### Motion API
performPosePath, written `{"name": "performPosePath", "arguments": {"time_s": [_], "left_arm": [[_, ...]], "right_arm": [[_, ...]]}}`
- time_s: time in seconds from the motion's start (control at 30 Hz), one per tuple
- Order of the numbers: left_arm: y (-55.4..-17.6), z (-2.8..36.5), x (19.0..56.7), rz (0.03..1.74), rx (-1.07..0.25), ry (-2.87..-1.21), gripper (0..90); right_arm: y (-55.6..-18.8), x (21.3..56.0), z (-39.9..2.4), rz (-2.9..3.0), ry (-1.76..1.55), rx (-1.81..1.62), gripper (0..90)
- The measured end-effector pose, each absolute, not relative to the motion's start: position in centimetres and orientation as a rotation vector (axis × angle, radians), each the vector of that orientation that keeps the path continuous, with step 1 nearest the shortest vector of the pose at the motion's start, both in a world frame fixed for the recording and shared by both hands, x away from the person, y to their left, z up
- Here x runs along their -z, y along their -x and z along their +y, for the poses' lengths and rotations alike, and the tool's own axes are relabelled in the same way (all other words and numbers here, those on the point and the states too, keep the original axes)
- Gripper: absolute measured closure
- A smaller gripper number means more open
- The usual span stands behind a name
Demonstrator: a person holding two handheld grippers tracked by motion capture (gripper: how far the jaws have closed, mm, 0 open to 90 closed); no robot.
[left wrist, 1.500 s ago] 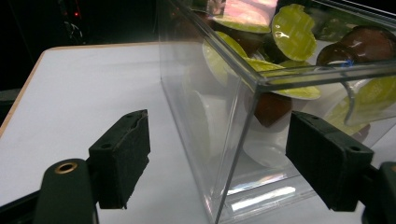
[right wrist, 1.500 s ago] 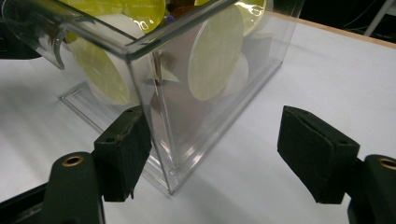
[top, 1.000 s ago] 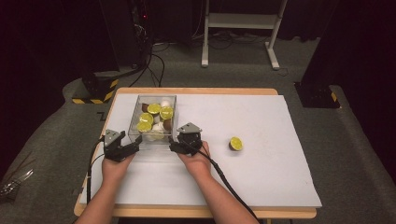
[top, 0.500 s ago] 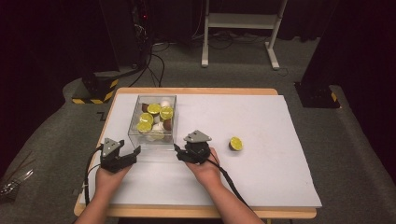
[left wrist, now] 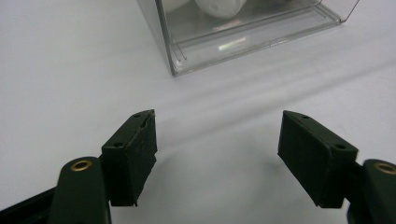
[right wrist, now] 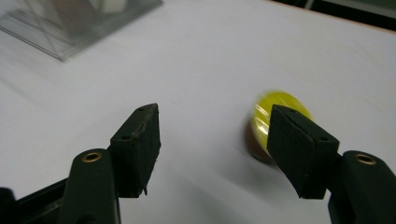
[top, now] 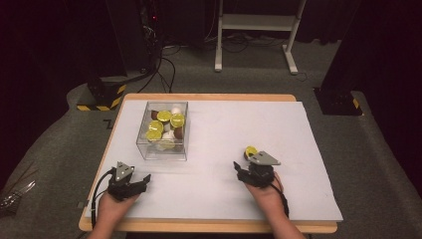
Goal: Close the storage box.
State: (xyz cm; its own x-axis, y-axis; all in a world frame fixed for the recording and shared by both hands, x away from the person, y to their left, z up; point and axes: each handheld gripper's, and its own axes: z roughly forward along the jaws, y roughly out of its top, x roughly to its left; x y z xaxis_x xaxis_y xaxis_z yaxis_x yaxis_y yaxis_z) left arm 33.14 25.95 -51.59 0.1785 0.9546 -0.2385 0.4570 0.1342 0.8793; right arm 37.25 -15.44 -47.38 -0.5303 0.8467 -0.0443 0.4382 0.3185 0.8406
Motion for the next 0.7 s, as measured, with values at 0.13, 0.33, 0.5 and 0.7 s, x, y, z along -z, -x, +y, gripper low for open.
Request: {"name": "performPosePath", "arguments": {"time_s": [0.13, 0.33, 0.5, 0.7], "left_arm": [[-33.2, 25.9, 51.7, 1.424, -0.612, -1.500, 24.5], [-33.5, 25.9, 51.8, 1.454, -0.611, -1.509, 24.8], [-33.4, 25.8, 51.9, 1.449, -0.637, -1.517, 25.1], [-33.4, 25.8, 51.9, 1.451, -0.639, -1.510, 25.4]], "right_arm": [[-36.9, 48.5, -19.1, 2.080, -1.204, -1.036, 35.0], [-36.9, 49.8, -21.9, 2.065, -1.274, -0.945, 35.4], [-37.4, 50.2, -22.0, 2.102, -1.309, -0.906, 33.8], [-37.7, 50.3, -21.9, 2.123, -1.328, -0.878, 31.8]]}}
